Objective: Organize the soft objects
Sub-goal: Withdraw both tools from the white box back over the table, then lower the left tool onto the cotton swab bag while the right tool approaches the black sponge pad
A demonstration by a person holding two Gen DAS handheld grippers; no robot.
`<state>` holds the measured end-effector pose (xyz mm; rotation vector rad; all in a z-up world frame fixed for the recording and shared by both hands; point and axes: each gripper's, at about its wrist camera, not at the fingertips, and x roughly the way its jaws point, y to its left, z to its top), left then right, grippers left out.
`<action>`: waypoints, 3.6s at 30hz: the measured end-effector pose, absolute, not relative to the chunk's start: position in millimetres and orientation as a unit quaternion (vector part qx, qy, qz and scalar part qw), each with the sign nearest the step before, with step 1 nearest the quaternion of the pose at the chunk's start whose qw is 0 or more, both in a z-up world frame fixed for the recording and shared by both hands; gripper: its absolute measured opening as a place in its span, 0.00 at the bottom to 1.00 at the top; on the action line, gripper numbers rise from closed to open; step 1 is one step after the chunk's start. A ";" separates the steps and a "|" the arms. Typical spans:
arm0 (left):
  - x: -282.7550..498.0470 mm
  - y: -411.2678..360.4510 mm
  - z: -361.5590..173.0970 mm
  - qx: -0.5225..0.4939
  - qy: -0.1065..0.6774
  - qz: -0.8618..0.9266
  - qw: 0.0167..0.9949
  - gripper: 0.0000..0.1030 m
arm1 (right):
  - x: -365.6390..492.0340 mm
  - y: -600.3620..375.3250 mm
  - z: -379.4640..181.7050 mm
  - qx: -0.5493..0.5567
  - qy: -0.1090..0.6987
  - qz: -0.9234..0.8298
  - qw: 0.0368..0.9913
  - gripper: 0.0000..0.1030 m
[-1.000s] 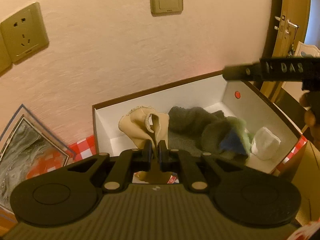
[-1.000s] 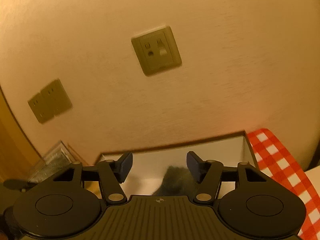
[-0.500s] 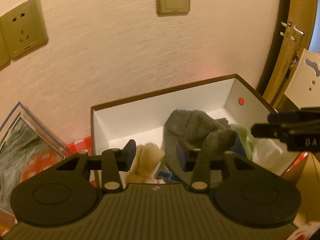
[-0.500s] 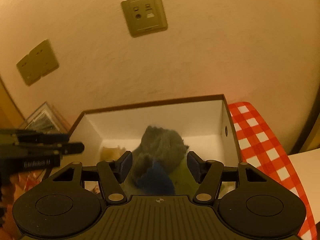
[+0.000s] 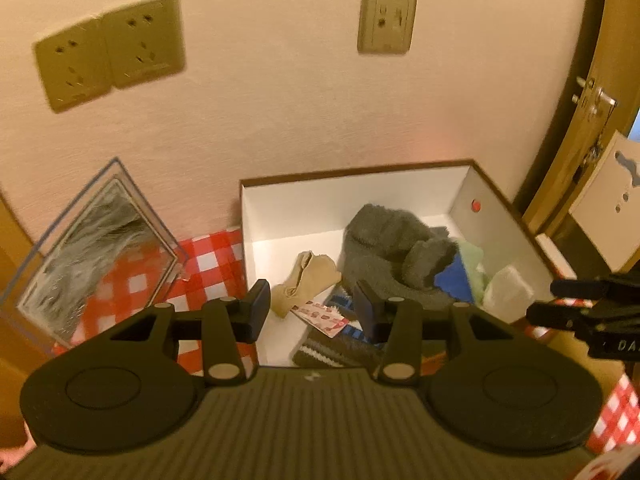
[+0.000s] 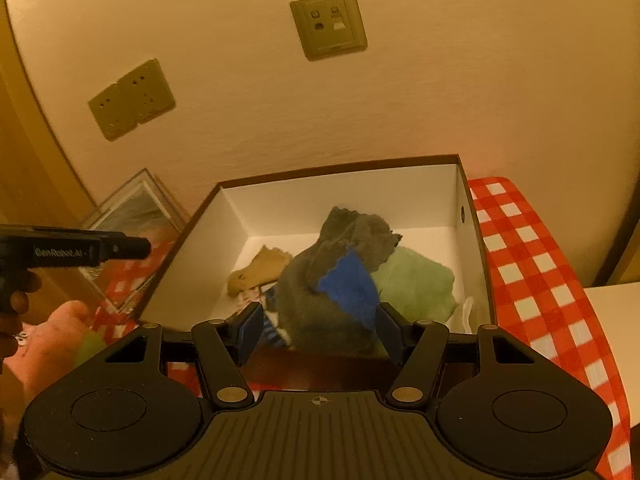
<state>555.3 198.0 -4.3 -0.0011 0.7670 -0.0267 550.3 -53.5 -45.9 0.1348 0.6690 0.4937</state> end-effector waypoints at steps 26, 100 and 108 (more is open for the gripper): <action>338.8 171.5 32.2 -0.058 0.330 0.009 0.942 0.46 | 378.2 -109.9 -25.4 0.098 0.301 0.246 0.916 0.60; 269.5 114.0 -135.4 0.079 0.443 -0.048 0.892 0.58 | 292.2 -112.1 -157.9 0.080 0.454 0.196 0.865 0.71; 286.7 114.4 -162.8 0.163 0.445 -0.098 0.875 0.59 | 298.0 -118.3 -164.7 0.086 0.465 0.178 0.863 0.71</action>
